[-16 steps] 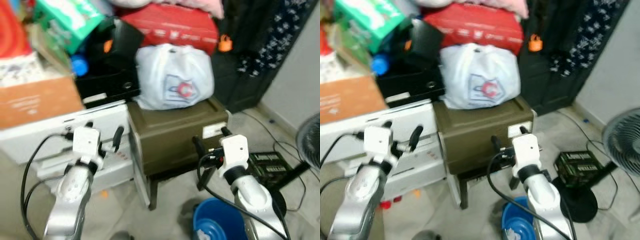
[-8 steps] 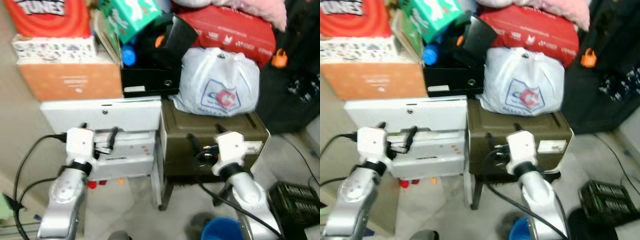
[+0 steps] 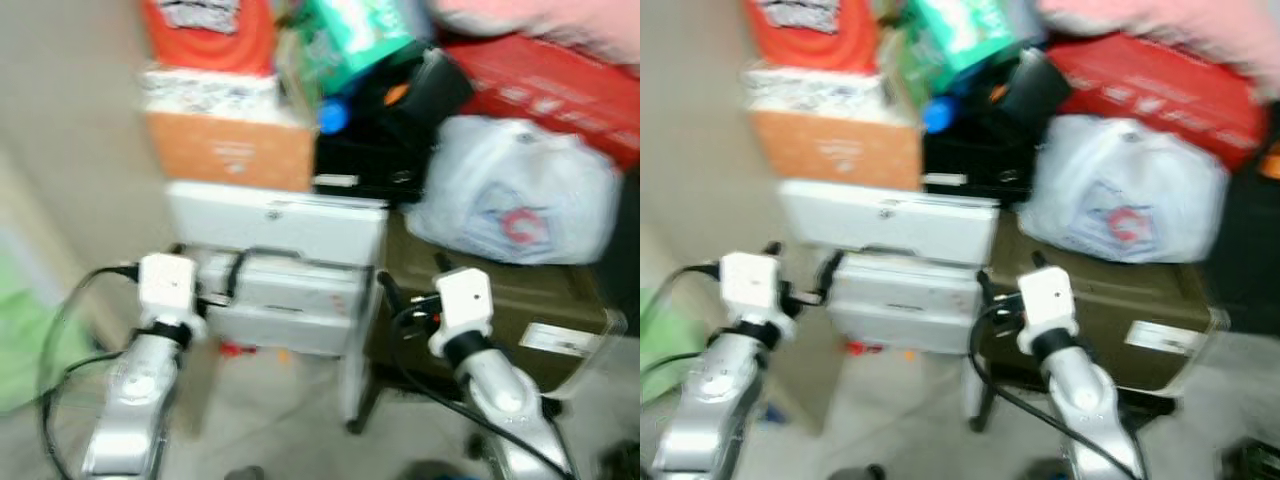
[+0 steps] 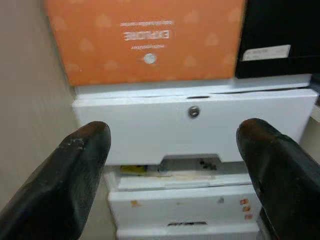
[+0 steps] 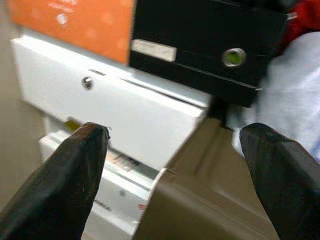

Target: Clean up the room

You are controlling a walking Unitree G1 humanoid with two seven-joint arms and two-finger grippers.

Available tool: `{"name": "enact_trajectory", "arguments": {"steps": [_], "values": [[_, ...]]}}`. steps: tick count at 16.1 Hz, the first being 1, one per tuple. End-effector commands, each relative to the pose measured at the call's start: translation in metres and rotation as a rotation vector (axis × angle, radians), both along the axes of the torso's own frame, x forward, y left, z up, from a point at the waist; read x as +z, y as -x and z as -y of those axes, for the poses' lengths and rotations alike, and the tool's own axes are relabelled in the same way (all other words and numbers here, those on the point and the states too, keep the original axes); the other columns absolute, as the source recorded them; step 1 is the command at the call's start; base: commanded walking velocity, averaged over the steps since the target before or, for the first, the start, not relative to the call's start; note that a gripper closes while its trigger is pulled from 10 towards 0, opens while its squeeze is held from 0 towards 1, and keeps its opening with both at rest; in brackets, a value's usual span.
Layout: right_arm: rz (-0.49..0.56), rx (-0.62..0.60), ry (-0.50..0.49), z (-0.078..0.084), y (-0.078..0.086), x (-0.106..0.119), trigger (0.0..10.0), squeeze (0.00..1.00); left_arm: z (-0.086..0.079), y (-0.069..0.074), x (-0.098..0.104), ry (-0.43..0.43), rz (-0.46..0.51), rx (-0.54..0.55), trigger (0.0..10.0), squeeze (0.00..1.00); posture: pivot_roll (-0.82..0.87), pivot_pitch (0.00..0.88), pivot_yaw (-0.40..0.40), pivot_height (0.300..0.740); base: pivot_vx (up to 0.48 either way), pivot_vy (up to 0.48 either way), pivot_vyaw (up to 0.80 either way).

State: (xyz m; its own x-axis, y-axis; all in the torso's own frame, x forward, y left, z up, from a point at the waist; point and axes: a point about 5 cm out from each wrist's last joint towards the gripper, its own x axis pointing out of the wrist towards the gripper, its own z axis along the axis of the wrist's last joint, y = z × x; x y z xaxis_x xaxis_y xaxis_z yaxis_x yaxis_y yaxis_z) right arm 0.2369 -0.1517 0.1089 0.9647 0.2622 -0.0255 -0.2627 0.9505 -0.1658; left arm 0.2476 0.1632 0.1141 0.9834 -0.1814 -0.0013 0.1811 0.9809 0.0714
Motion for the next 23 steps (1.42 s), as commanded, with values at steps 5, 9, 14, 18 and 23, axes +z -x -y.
{"name": "enact_trajectory", "arguments": {"steps": [5,9,14,18,23], "values": [[-0.002,0.013,-0.013,-0.001,-0.001,0.002,10.0,0.0,-0.001,0.008,-0.002,-0.001,-0.014,0.026,10.0,0.0,-0.05,0.0,-0.085,0.74,0.0,0.0,0.8],[0.004,0.012,-0.015,-0.002,-0.002,0.003,10.0,0.0,-0.005,0.008,-0.002,-0.004,-0.021,0.042,10.0,0.0,-0.05,0.0,-0.07,0.74,0.0,0.0,0.8],[0.007,-0.001,-0.021,-0.001,-0.002,0.002,10.0,0.0,-0.006,0.008,-0.003,-0.014,-0.026,0.036,10.0,0.0,-0.04,0.0,-0.048,0.74,0.0,0.0,0.8],[0.038,-0.057,-0.052,-0.004,-0.012,0.001,10.0,0.0,-0.005,0.005,-0.003,-0.036,-0.041,-0.006,10.0,0.0,-0.04,0.0,0.023,0.74,0.0,0.0,0.8],[0.043,-0.049,-0.029,-0.004,-0.013,0.0,10.0,0.0,-0.007,-0.001,-0.004,-0.035,-0.037,0.019,10.0,0.0,-0.04,0.0,-0.013,0.74,0.0,0.0,0.8]]}}
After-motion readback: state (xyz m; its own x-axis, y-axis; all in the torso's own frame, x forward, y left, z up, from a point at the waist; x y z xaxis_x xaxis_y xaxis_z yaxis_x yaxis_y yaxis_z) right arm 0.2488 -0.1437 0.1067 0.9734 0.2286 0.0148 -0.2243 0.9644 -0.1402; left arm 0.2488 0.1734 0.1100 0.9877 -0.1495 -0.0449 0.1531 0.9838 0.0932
